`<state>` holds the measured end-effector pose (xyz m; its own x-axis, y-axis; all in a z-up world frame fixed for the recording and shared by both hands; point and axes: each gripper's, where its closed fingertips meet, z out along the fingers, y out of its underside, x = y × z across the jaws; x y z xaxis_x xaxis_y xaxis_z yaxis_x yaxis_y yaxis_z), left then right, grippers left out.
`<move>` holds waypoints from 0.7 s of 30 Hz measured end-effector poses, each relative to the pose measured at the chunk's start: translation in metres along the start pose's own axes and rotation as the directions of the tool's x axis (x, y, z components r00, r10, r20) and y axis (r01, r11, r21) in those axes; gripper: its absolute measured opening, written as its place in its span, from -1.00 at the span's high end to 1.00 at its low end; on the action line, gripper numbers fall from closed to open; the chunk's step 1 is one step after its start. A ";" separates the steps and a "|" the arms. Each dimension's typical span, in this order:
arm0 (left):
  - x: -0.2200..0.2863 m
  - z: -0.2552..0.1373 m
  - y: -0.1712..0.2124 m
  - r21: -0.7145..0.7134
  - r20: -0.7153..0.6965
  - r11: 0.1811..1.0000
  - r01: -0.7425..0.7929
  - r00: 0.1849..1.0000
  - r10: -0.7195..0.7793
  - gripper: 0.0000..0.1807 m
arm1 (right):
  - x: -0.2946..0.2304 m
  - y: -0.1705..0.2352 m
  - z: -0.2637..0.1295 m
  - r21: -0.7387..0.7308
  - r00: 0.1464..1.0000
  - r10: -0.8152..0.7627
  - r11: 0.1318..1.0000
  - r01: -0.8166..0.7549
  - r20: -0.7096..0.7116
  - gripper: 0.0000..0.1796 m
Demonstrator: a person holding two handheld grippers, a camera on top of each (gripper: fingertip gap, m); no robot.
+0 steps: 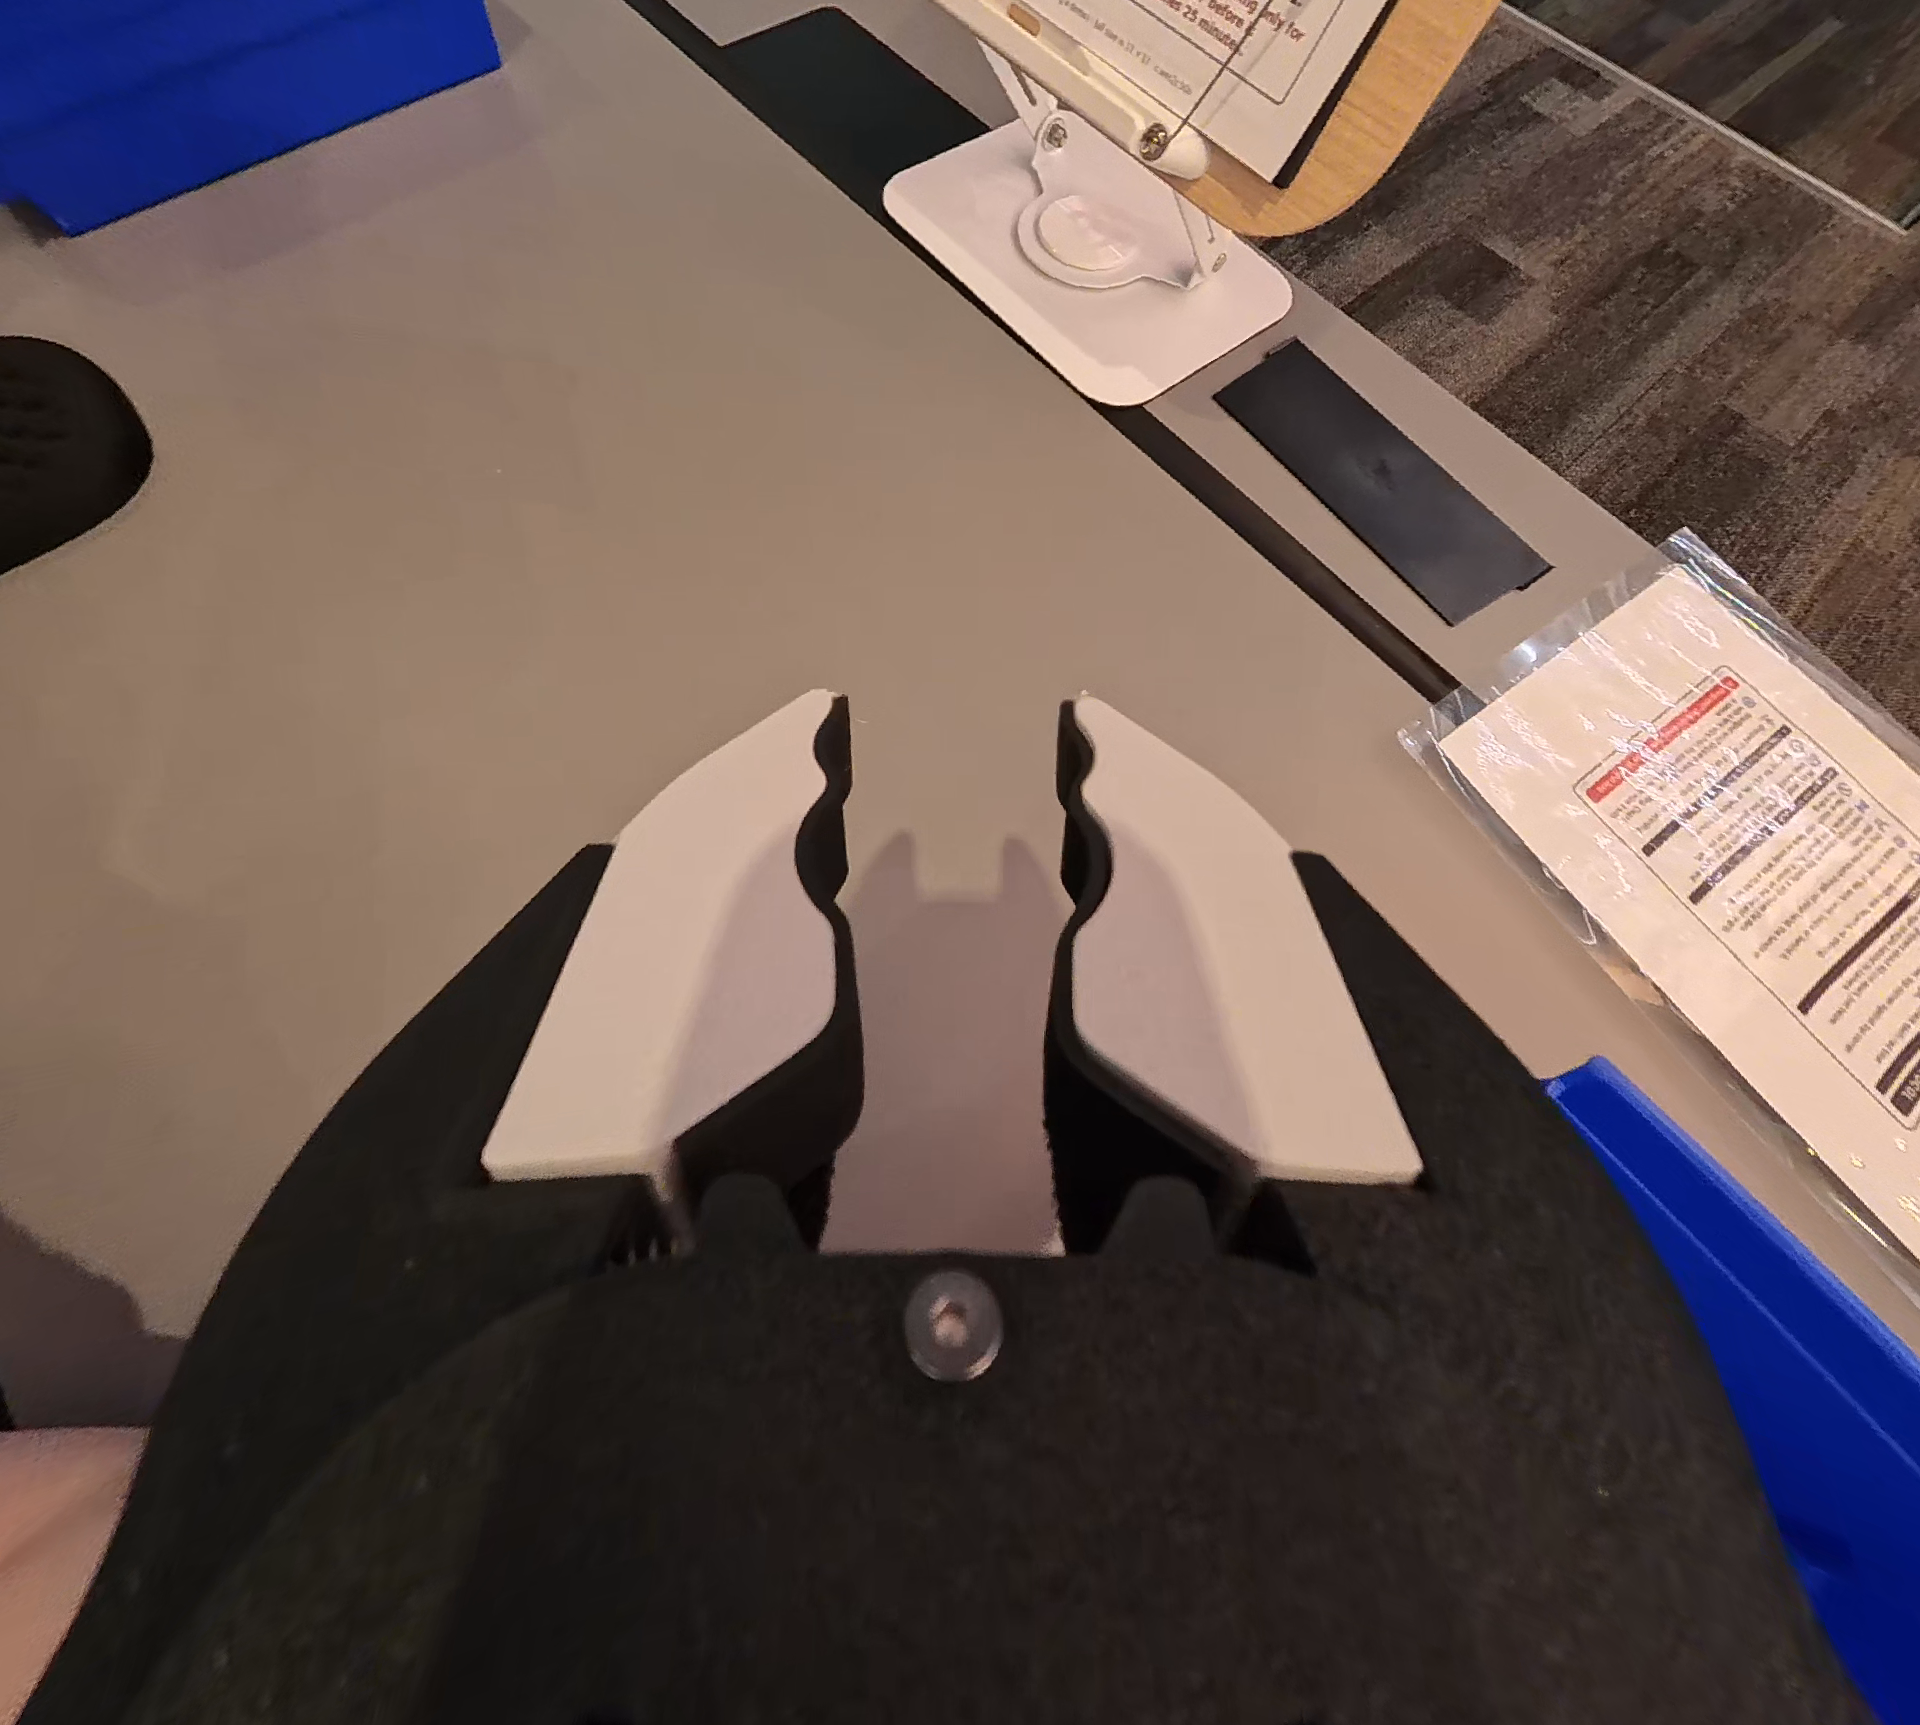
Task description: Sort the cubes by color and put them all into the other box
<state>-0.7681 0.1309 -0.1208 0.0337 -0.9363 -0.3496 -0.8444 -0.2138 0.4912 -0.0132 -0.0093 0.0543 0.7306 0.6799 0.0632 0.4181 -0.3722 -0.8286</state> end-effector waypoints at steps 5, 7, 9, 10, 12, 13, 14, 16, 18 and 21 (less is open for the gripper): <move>-0.024 -0.073 -0.011 0.285 0.134 0.944 0.164 0.969 -0.208 0.76 | -0.008 -0.006 0.004 0.015 0.999 -0.031 0.999 0.030 0.043 0.59; -0.033 -0.115 -0.014 0.384 0.214 0.908 0.168 0.940 -0.265 0.76 | -0.014 -0.011 0.007 0.027 0.996 -0.051 0.998 0.049 0.068 0.59; -0.039 -0.164 -0.022 0.484 0.294 0.863 0.143 0.902 -0.315 0.76 | -0.024 -0.018 0.013 0.041 0.992 -0.076 0.997 0.072 0.105 0.59; -0.038 -0.191 -0.032 0.546 0.317 0.829 0.123 0.885 -0.340 0.76 | -0.030 -0.022 0.016 0.048 0.988 -0.091 0.995 0.085 0.128 0.59; -0.029 -0.250 -0.061 0.695 0.334 0.717 0.054 0.859 -0.389 0.76 | -0.047 -0.032 0.024 0.073 0.975 -0.128 0.991 0.116 0.182 0.59; -0.020 -0.281 -0.079 0.766 0.326 0.643 0.015 0.853 -0.408 0.76 | -0.059 -0.039 0.028 0.093 0.964 -0.149 0.987 0.132 0.222 0.59; -0.008 -0.311 -0.098 0.827 0.314 0.561 -0.030 0.853 -0.417 0.76 | -0.072 -0.045 0.034 0.112 0.948 -0.174 0.983 0.149 0.265 0.59; 0.021 -0.373 -0.137 0.912 0.307 0.384 -0.141 0.856 -0.415 0.76 | -0.101 -0.058 0.044 0.155 0.909 -0.229 0.970 0.186 0.348 0.59; 0.055 -0.427 -0.175 0.939 0.331 0.226 -0.259 0.856 -0.397 0.76 | -0.134 -0.068 0.051 0.195 0.854 -0.276 0.958 0.208 0.442 0.58; 0.098 -0.491 -0.221 0.908 0.405 0.064 -0.415 0.825 -0.394 0.76 | -0.179 -0.080 0.054 0.254 0.774 -0.329 0.941 0.223 0.540 0.53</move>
<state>-0.3159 -0.0503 0.1279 0.1440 -0.5757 -0.8049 -0.5530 0.6277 -0.5479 -0.2064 -0.0669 0.0788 0.1363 0.9904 0.0211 0.4197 -0.0384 -0.9069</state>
